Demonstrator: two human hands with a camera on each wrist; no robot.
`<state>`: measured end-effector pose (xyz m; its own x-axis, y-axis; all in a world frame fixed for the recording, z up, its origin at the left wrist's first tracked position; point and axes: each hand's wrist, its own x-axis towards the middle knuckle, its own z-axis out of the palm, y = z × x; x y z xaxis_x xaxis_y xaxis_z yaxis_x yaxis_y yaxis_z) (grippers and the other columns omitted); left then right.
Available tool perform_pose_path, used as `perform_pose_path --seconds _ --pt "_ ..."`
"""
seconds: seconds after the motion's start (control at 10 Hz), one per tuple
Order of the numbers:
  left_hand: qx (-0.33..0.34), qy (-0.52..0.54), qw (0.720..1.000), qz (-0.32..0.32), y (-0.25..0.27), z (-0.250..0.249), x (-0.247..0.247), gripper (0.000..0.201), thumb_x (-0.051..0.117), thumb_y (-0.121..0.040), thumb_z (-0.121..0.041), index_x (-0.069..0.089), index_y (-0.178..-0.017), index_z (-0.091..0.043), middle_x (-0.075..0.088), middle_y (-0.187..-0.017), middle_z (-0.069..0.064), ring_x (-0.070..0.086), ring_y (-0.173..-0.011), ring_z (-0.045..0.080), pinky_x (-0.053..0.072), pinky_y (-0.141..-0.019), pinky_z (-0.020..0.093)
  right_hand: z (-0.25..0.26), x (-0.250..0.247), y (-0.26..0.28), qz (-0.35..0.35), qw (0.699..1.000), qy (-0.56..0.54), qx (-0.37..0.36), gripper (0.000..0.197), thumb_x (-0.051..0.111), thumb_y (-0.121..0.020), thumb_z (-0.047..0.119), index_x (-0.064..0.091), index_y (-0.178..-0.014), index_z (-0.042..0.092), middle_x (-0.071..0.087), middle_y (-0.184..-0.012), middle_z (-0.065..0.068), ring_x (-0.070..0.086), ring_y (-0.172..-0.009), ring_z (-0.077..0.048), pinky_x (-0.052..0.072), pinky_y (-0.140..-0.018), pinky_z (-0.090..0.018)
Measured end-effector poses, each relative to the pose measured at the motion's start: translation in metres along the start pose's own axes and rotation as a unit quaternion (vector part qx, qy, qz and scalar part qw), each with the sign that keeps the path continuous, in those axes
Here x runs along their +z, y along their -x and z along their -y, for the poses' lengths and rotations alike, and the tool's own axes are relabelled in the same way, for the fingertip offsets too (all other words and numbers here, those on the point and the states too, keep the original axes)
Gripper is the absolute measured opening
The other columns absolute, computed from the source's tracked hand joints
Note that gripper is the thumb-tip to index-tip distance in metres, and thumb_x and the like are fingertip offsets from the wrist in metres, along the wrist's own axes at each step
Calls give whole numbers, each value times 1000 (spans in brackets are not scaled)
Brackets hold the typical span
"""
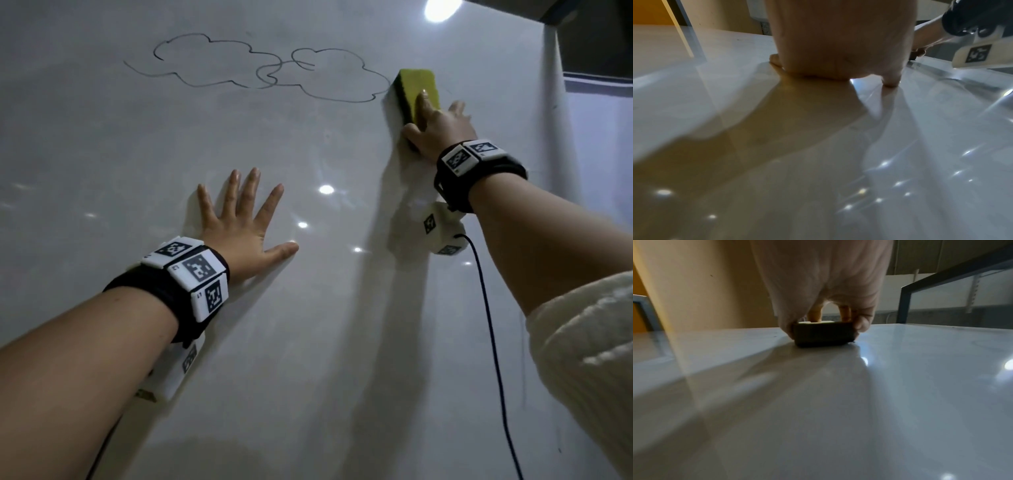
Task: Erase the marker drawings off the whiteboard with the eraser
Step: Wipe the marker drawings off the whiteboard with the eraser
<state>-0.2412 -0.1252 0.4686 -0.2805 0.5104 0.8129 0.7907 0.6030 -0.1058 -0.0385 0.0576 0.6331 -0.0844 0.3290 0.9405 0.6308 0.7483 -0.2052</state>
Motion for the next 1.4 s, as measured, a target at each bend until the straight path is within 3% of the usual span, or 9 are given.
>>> perform_pose_path --seconds 0.1,0.2,0.3,0.5,0.8,1.0,1.1,1.3,1.4 --pt "3 0 1000 -2 1 1 0 88 25 -85 -71 -28 -143 -31 -41 -147 4 -35 -137 27 -16 -107 63 0 -7 -7 -8 997 -2 72 64 41 -95 40 14 -151 25 25 -143 -29 33 -127 -45 29 -106 -43" --pt "4 3 1000 -4 0 2 0 88 25 -84 -71 -27 -143 -31 -40 -148 5 -34 -137 27 -16 -107 63 16 -5 -4 -6 998 -14 65 65 42 -94 39 15 -151 22 25 -143 -29 34 -128 -44 29 -107 -41" --pt "6 5 1000 -3 0 2 1 89 25 -84 -72 -28 -142 -31 -41 -147 4 -34 -137 27 -15 -107 63 19 -1 2 5 1000 8 -12 64 43 -95 41 15 -150 26 21 -146 -26 30 -131 -43 31 -106 -45" --pt "9 3 1000 -3 0 2 1 89 24 -84 -72 -29 -142 -31 -41 -147 5 -35 -137 27 -18 -105 63 0 -16 -8 -3 997 12 82 63 42 -94 38 19 -150 22 27 -144 -32 33 -130 -46 29 -106 -43" --pt "5 1 1000 -1 0 1 1 89 24 -84 -72 -29 -142 -31 -40 -148 5 -34 -137 27 -17 -105 63 11 9 32 -10 998 52 -35 63 42 -94 44 16 -150 28 30 -139 -23 35 -126 -41 37 -97 -45" --pt "6 0 1000 0 0 2 0 89 24 -84 -72 -29 -142 -31 -40 -147 5 -34 -137 27 -17 -105 63 1 0 30 -8 998 24 59 63 40 -94 41 17 -150 24 32 -137 -27 39 -124 -44 35 -100 -46" --pt "7 4 1000 -2 0 1 1 89 24 -84 -72 -29 -142 -31 -41 -147 5 -35 -137 27 -16 -106 63 4 8 40 -7 999 35 3 63 41 -94 43 17 -150 24 32 -136 -25 39 -122 -43 38 -96 -46" --pt "6 3 1000 -3 0 1 2 89 24 -84 -73 -29 -142 -31 -41 -147 5 -34 -137 27 -16 -106 63 -16 -2 38 -9 994 8 107 64 42 -93 40 18 -150 22 31 -138 -27 38 -124 -45 34 -101 -46" --pt "5 3 1000 -6 -1 1 3 89 24 -84 -73 -29 -142 -31 -41 -147 4 -34 -137 27 -17 -105 63 12 8 48 -8 997 -19 70 66 44 -92 39 20 -149 18 33 -137 -29 41 -122 -45 36 -100 -44"
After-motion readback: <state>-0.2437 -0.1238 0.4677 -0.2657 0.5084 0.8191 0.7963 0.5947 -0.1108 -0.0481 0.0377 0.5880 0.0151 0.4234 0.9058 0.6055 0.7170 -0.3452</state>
